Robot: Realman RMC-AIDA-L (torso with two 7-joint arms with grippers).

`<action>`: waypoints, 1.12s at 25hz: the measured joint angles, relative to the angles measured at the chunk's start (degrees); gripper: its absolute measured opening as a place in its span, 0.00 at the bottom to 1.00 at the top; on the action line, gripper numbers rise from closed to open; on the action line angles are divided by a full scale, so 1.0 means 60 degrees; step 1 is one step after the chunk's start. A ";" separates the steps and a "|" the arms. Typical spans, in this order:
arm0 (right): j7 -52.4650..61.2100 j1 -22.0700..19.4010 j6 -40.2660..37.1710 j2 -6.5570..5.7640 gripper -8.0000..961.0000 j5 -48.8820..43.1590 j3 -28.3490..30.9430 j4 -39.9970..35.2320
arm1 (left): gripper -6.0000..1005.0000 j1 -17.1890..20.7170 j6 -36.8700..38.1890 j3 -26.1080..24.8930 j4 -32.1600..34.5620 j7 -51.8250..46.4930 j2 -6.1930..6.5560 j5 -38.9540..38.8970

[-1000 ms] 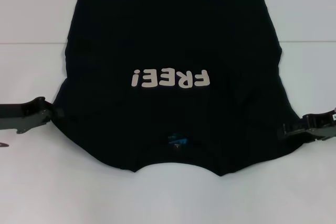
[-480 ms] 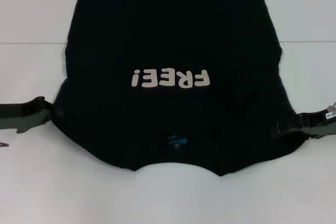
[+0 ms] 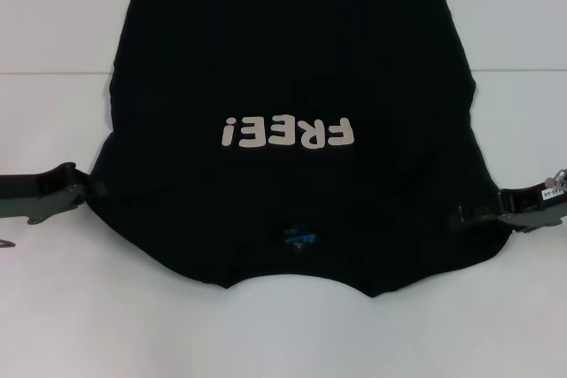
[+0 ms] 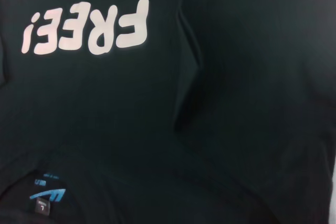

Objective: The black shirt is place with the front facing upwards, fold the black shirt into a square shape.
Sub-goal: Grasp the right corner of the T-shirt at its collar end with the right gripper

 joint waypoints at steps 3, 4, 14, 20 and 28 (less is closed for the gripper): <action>-0.0013 0.0019 0.0009 0.0044 0.88 0.0003 -0.0021 0.0000 | 0.03 0.0000 -0.0011 0.0001 -0.0009 0.0011 -0.0010 0.0000; -0.0017 0.0037 0.0011 0.0060 0.88 -0.0004 -0.0027 0.0000 | 0.03 0.0000 -0.0014 0.0000 -0.0011 0.0013 -0.0014 0.0000; 0.0122 0.0082 0.0074 0.0083 0.84 -0.0104 -0.0127 -0.0134 | 0.03 0.0065 -0.0027 0.0000 -0.0019 0.0151 -0.0021 -0.0144; 0.0240 0.0076 0.0153 0.0037 0.75 -0.0203 -0.0256 -0.0144 | 0.03 0.0087 -0.0026 0.0000 -0.0016 0.0174 -0.0030 -0.0230; 0.0316 0.0084 0.0161 0.0005 0.41 -0.0206 -0.0430 -0.0147 | 0.03 0.0095 -0.0025 0.0000 -0.0016 0.0241 -0.0044 -0.0258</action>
